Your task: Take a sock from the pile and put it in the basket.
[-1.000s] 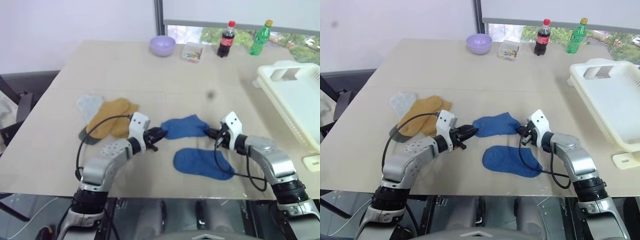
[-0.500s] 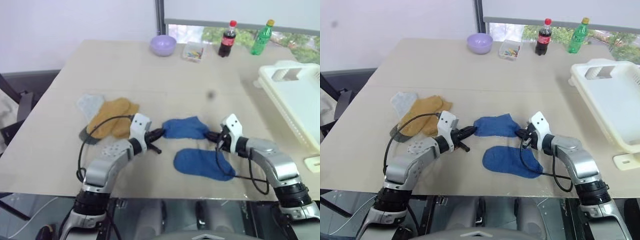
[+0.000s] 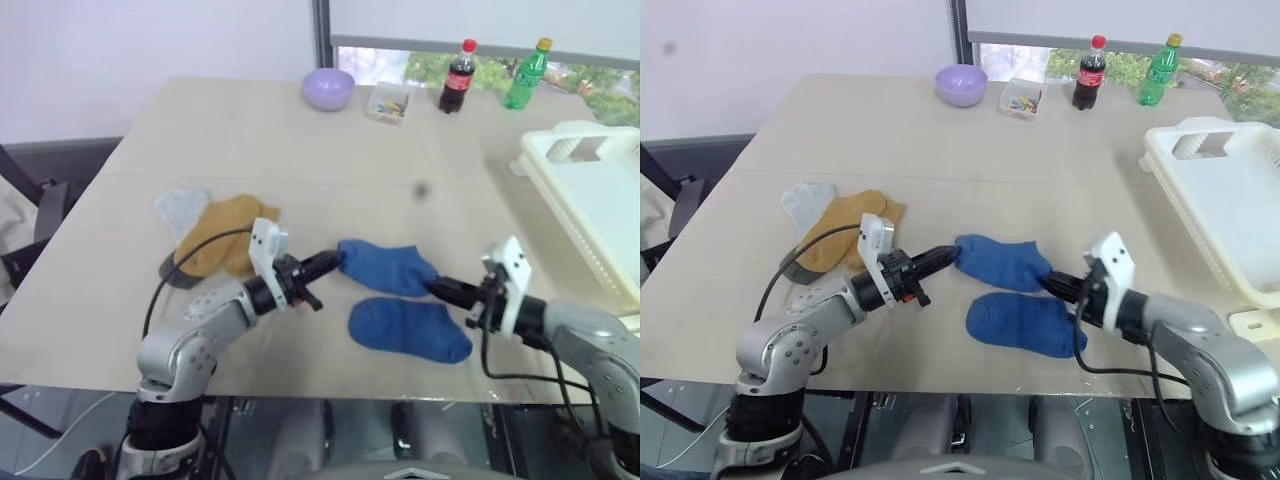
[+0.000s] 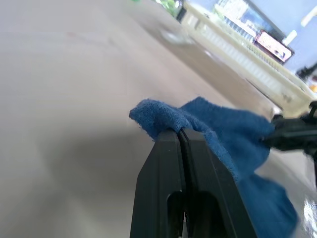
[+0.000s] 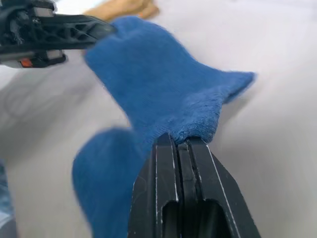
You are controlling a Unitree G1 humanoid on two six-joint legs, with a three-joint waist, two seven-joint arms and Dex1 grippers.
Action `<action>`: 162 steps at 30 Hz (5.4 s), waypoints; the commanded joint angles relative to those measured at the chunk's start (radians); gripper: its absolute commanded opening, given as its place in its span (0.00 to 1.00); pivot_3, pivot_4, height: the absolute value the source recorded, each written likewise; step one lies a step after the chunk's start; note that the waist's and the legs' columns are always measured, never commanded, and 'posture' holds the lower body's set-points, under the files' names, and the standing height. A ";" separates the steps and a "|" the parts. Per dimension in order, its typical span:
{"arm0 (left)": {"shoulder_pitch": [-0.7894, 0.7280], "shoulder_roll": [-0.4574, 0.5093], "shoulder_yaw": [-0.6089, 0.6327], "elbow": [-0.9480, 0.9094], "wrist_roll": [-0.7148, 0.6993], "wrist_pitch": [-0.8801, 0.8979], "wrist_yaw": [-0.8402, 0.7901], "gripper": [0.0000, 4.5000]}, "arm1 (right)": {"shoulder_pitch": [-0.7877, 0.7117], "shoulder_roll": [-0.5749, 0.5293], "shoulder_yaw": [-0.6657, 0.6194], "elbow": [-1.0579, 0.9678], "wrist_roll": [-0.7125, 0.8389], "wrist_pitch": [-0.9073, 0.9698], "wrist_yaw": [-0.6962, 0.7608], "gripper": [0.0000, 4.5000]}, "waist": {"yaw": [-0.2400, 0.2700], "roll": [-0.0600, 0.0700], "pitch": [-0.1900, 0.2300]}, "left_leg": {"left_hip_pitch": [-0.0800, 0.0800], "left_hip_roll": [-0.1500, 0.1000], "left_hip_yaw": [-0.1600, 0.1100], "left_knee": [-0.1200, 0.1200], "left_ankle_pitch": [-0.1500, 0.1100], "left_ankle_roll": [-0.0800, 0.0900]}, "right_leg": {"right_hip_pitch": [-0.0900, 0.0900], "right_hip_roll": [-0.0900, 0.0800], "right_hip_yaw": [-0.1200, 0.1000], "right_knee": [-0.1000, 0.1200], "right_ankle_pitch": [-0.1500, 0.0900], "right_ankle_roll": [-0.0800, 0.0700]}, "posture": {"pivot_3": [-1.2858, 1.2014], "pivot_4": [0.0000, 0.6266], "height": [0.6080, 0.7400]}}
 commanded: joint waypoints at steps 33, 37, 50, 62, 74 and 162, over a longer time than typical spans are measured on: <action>0.256 0.038 -0.251 0.009 0.177 -0.225 -0.110 0.00 | 0.424 -0.106 -0.134 -0.103 0.154 -0.031 -0.087 0.13 | 0.018 0.000 0.000 | -0.003 -0.001 0.002 -0.001 0.000 0.000 | -0.006 -0.004 0.002 0.000 -0.001 0.002 | 0.52 0.24 0.93; 0.236 0.027 -0.275 0.062 0.237 -0.287 -0.118 0.00 | 0.456 -0.139 -0.134 -0.113 0.140 -0.058 -0.044 0.48 | 0.019 0.004 -0.003 | -0.003 -0.001 0.002 -0.001 0.000 0.000 | -0.006 -0.005 0.002 0.000 -0.001 0.002 | 0.52 0.24 0.93; 0.123 0.016 -0.281 0.396 0.336 -0.525 -0.248 0.00 | 0.152 -0.155 0.115 0.098 -0.300 -0.562 0.080 0.78 | 0.019 0.011 -0.009 | 0.002 -0.002 0.001 0.000 0.000 0.000 | -0.004 -0.003 0.001 0.001 -0.001 0.002 | 0.52 0.24 0.93; -0.080 0.002 -0.261 0.982 0.439 -0.921 -0.446 0.00 | -0.075 -0.088 0.280 0.368 -0.355 -0.735 0.274 0.36 | 0.009 0.026 -0.027 | 0.020 0.000 -0.004 -0.002 -0.003 -0.005 | 0.011 -0.001 -0.004 0.001 0.000 0.001 | 0.52 0.24 0.93; 0.040 0.055 -0.255 0.535 0.409 -0.675 -0.385 0.00 | -0.146 0.046 0.392 0.392 -0.438 -0.690 0.191 0.11 | -0.007 0.024 -0.026 | 0.020 -0.002 -0.014 -0.004 -0.003 -0.005 | 0.004 -0.004 -0.009 0.001 0.001 -0.002 | 0.52 0.24 0.93; -0.035 0.155 -0.225 0.203 0.292 -0.274 -0.303 0.39 | 0.006 -0.076 0.372 0.315 -0.426 -0.691 0.266 0.74 | 0.018 0.001 0.018 | 0.022 -0.022 -0.077 0.002 -0.033 -0.028 | -0.011 -0.039 -0.100 0.002 0.008 -0.014 | 0.52 0.24 0.93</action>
